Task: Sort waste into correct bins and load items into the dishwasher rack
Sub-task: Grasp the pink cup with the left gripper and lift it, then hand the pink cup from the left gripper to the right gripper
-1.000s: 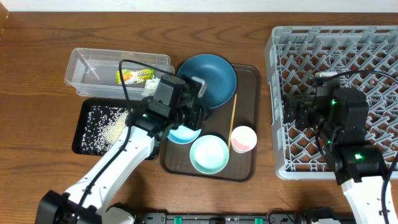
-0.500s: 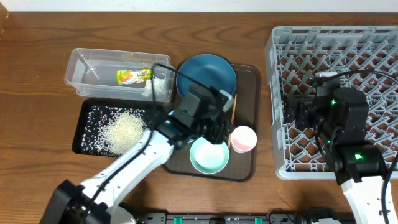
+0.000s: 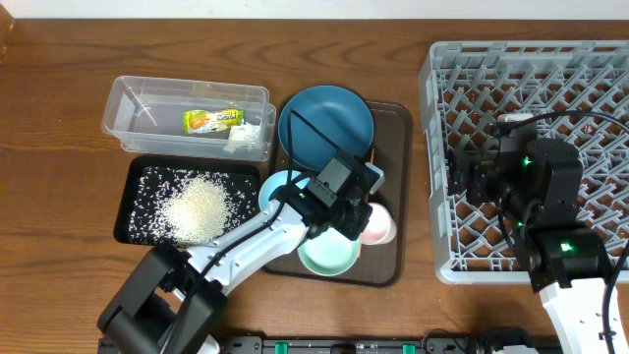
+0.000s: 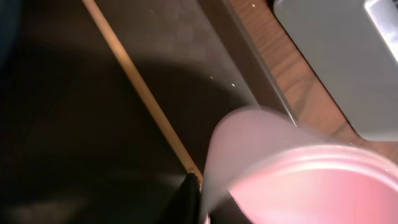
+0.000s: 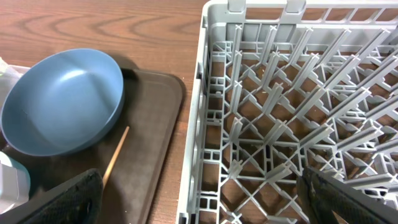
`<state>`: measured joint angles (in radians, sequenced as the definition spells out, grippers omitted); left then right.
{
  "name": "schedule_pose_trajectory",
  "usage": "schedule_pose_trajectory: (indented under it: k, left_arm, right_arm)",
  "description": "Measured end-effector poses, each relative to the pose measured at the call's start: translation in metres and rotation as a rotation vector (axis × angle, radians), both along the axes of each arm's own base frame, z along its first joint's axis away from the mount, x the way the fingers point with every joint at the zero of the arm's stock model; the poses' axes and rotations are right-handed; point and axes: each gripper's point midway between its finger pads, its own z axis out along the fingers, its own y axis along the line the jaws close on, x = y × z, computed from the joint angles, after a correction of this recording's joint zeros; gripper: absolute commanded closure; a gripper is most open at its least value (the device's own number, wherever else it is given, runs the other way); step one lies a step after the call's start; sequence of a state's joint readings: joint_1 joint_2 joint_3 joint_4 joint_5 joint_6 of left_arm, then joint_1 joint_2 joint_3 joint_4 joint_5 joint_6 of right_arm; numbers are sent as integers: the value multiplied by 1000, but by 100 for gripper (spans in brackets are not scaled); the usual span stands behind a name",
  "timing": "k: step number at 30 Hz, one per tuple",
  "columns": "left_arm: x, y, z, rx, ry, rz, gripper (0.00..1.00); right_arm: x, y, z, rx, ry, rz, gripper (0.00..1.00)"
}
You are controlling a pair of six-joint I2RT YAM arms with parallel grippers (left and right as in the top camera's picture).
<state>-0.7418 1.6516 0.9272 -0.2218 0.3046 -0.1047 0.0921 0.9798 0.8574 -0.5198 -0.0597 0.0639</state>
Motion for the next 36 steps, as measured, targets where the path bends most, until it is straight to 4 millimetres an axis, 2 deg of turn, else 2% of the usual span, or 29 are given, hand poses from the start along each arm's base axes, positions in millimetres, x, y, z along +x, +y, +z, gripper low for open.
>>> schedule_pose_trajectory:
  k: [3,6,8,15,19,22,25,28,31,36]
  left_arm:
    - [7,4,1,22,-30,24,94]
    - [15,10,10,19,-62,57,94]
    - [25,16,25,-10,-88,107,94]
    - [88,57,99,-265,-150,377,94]
    - [108,76,116,-411,-92,443,94]
    - [116,87,127,-521,-34,450,94]
    - [117,91,137,-640,40,404,94]
    - [114,91,148,-749,98,312,94]
    - [103,86,155,-826,163,204,94]
    - [82,71,155,-873,272,87,94]
  right_arm:
    - [0,0,0,0,0,0,1]
    - [0,0,0,0,0,0,1]
    - [0,0,0,0,0,-1,1]
    - [6,-14,-4,-40,5,-75,1]
    - [21,-9,-15,-13,20,-68,1]
    - [35,16,-22,51,19,59,1]
    - [39,56,-23,130,-3,298,1]
    - [27,97,-18,216,-43,586,1]
    - [11,124,-9,294,-102,822,1]
    - [0,140,-2,351,-174,990,1]
